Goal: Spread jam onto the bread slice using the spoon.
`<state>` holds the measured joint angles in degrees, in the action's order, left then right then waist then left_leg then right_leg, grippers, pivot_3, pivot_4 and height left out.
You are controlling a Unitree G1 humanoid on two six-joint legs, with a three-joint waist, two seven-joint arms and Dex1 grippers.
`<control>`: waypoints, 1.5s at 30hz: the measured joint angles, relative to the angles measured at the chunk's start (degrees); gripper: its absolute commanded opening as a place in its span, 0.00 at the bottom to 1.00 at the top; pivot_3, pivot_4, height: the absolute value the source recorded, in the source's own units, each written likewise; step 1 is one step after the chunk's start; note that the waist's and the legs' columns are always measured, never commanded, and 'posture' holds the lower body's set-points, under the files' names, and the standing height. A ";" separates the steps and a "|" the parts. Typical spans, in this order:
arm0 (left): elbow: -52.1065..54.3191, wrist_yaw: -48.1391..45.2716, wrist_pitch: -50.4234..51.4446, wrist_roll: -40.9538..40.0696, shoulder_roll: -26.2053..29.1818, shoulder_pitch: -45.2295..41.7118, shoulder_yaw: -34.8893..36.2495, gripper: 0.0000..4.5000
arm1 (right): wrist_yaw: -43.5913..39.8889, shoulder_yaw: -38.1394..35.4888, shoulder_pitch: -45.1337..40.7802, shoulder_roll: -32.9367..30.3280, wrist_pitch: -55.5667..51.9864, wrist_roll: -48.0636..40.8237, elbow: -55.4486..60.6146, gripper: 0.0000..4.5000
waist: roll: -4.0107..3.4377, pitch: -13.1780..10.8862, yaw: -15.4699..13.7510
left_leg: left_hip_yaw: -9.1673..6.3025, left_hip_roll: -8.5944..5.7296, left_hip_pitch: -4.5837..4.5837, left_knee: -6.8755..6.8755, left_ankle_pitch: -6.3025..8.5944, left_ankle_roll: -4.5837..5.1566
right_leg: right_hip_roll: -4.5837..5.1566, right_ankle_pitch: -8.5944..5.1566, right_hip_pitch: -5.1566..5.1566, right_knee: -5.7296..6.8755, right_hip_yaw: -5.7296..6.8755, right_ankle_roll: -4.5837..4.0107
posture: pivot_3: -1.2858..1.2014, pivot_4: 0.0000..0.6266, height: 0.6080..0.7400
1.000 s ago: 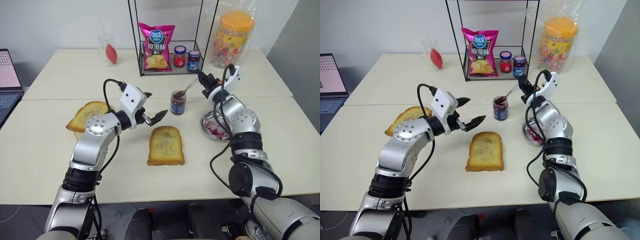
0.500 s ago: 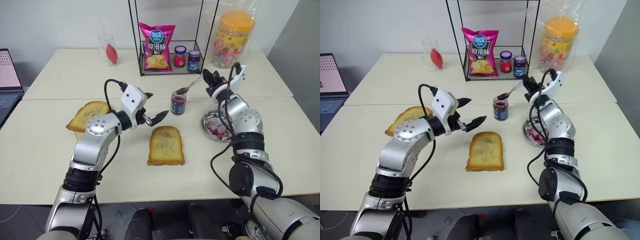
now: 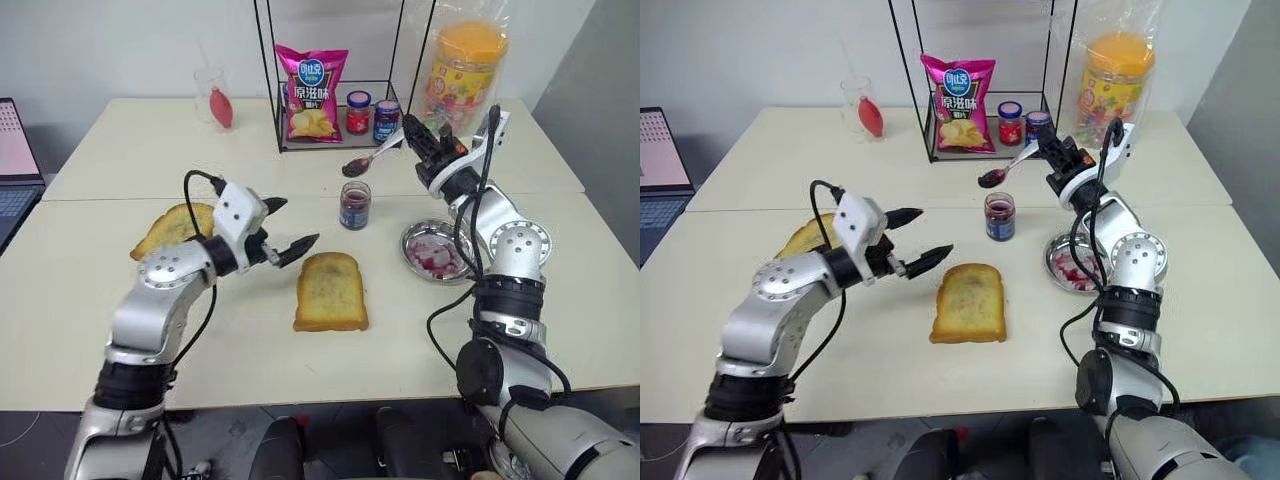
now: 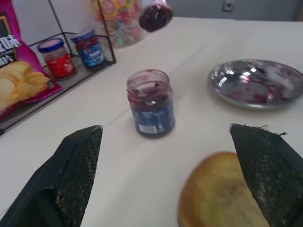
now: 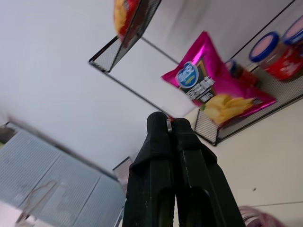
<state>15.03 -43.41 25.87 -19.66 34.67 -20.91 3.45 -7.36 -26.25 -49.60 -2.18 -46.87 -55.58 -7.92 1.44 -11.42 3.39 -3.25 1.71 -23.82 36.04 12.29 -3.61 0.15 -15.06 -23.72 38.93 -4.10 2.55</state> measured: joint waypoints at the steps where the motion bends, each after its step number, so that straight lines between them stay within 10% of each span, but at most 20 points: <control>1: 0.52 -0.20 0.08 -0.40 0.59 0.88 0.89 1.00 | 0.65 0.46 0.94 0.28 -1.31 -1.05 1.72 0.01 | -0.01 0.00 -0.03 | 0.00 -0.01 -0.01 0.00 0.00 0.00 | 0.00 0.00 -0.02 0.02 0.00 0.00 | 0.52 0.24 1.00; 14: 15.08 -6.96 -2.59 -3.10 6.82 24.69 5.91 1.00 | 5.20 12.61 17.70 2.54 -10.47 -6.66 17.89 0.01 | 0.02 0.01 -0.17 | 0.02 0.03 0.02 0.03 -0.05 0.08 | -0.03 -0.33 -0.03 0.00 -0.01 -0.01 | 0.52 0.24 1.00; 45: 8.90 -9.40 -15.96 2.33 7.65 29.03 4.61 1.00 | -16.32 31.81 21.74 -12.28 10.67 22.23 27.09 0.01 | 0.05 0.03 -0.13 | 0.04 0.05 0.02 -0.02 -0.10 0.15 | -0.03 -0.36 -0.07 0.03 -0.01 0.02 | 0.52 0.24 1.00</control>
<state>23.93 -52.81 9.91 -17.33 42.32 8.11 8.06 -23.68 5.55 -27.86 -14.46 -36.20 -33.34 19.17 1.49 -11.39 3.26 -3.21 1.77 -23.80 36.02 12.19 -3.46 0.12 -15.42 -23.79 38.95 -4.12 2.57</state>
